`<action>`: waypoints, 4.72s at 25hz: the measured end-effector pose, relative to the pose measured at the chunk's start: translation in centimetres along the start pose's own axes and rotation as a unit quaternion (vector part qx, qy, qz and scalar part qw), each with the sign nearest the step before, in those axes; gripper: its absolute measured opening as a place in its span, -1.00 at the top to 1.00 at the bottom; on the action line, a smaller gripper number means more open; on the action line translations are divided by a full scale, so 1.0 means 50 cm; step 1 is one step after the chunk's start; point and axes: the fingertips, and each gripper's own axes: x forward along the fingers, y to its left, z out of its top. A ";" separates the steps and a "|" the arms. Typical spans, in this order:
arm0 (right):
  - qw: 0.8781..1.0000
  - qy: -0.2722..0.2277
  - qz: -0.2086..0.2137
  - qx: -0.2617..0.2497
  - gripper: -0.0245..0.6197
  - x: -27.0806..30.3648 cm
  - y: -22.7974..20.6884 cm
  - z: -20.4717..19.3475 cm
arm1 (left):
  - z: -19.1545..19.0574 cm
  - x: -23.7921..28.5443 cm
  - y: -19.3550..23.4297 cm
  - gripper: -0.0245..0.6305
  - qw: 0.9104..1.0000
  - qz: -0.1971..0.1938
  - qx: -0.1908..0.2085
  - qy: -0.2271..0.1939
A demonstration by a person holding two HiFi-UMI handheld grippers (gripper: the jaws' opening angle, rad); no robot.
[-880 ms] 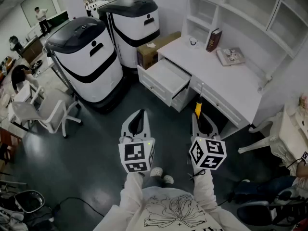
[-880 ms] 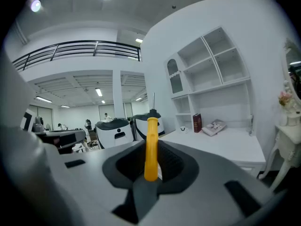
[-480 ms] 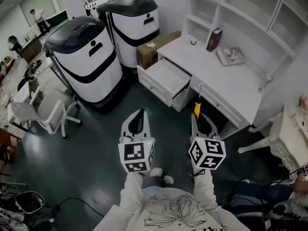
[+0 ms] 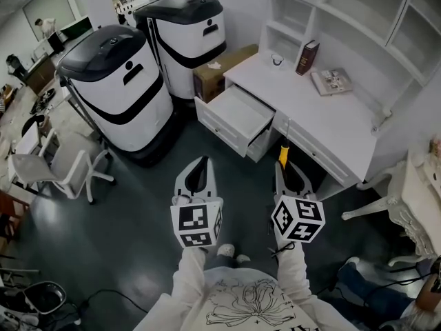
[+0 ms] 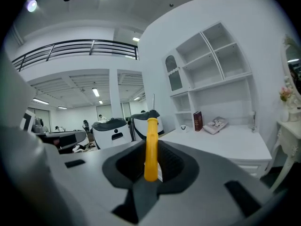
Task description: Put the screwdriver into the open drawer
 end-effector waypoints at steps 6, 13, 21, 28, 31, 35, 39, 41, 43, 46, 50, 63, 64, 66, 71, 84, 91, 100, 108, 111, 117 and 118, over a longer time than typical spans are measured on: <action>1.000 0.010 -0.003 0.013 0.70 0.038 0.024 -0.025 | -0.019 0.029 0.034 0.91 1.000 -0.008 0.000 0.012; 0.999 0.023 -0.008 0.022 0.70 0.096 0.023 -0.036 | -0.039 0.081 0.061 0.91 1.000 -0.013 -0.004 0.026; 0.999 0.030 0.000 0.016 0.70 0.221 -0.011 -0.007 | -0.037 0.198 0.090 0.91 0.999 -0.004 -0.011 0.032; 0.999 0.031 0.019 0.013 0.70 0.375 -0.057 0.043 | -0.015 0.345 0.112 0.91 0.999 0.015 -0.013 0.030; 0.999 0.034 0.032 0.012 0.70 0.446 -0.077 0.071 | -0.001 0.413 0.118 0.91 0.999 0.025 -0.013 0.031; 0.998 0.033 0.047 0.012 0.70 0.537 -0.110 0.107 | 0.021 0.508 0.123 0.91 0.999 0.036 -0.012 0.029; 0.998 0.036 0.055 0.019 0.70 0.615 -0.151 0.124 | 0.025 0.587 0.117 0.91 0.999 0.041 -0.014 0.032; 0.997 0.038 0.059 0.019 0.70 0.646 -0.163 0.130 | 0.021 0.616 0.118 0.91 0.998 0.044 -0.016 0.036; 0.997 0.042 0.065 0.018 0.70 0.673 -0.171 0.133 | 0.018 0.640 0.122 0.91 0.998 0.049 -0.019 0.038; 0.996 0.052 0.076 0.016 0.70 0.703 -0.174 0.126 | 0.012 0.667 0.132 0.91 0.997 0.057 -0.024 0.044; 0.994 0.066 0.083 0.019 0.70 0.740 -0.177 0.113 | 0.003 0.696 0.147 0.91 0.996 0.064 -0.027 0.052; 0.991 0.107 0.070 0.027 0.70 0.884 -0.172 0.072 | -0.051 0.831 0.225 0.91 0.994 0.050 -0.038 0.093; 0.991 0.111 0.069 0.027 0.70 0.897 -0.171 0.070 | -0.054 0.845 0.231 0.91 0.993 0.048 -0.039 0.096; 0.991 0.116 0.067 0.026 0.70 0.924 -0.168 0.068 | -0.060 0.872 0.246 0.91 0.993 0.043 -0.041 0.102; 0.989 0.136 0.062 0.020 0.70 0.987 -0.163 0.049 | -0.080 0.933 0.280 0.91 0.991 0.034 -0.046 0.117; 0.977 0.209 0.049 0.013 0.70 1.113 -0.171 -0.060 | -0.171 1.063 0.327 0.91 0.984 0.009 -0.057 0.167; 0.968 0.247 0.051 0.008 0.70 1.156 -0.174 -0.128 | -0.239 1.098 0.342 0.91 0.978 0.005 -0.067 0.199; 0.950 0.305 0.062 0.003 0.70 1.191 -0.177 -0.239 | -0.323 1.121 0.356 0.91 0.968 0.008 -0.082 0.236; 0.933 0.353 0.067 0.001 0.70 1.208 -0.187 -0.338 | -0.386 1.130 0.364 0.91 0.960 0.012 -0.088 0.265; 0.927 0.369 0.064 0.004 0.70 1.216 -0.192 -0.376 | -0.405 1.135 0.366 0.91 0.958 0.013 -0.091 0.273; 0.916 0.396 0.063 0.016 0.70 1.225 -0.200 -0.444 | -0.444 1.137 0.363 0.91 0.952 0.013 -0.095 0.290; 0.913 0.402 0.063 0.017 0.70 1.227 -0.201 -0.457 | -0.450 1.137 0.364 0.91 0.952 0.013 -0.096 0.292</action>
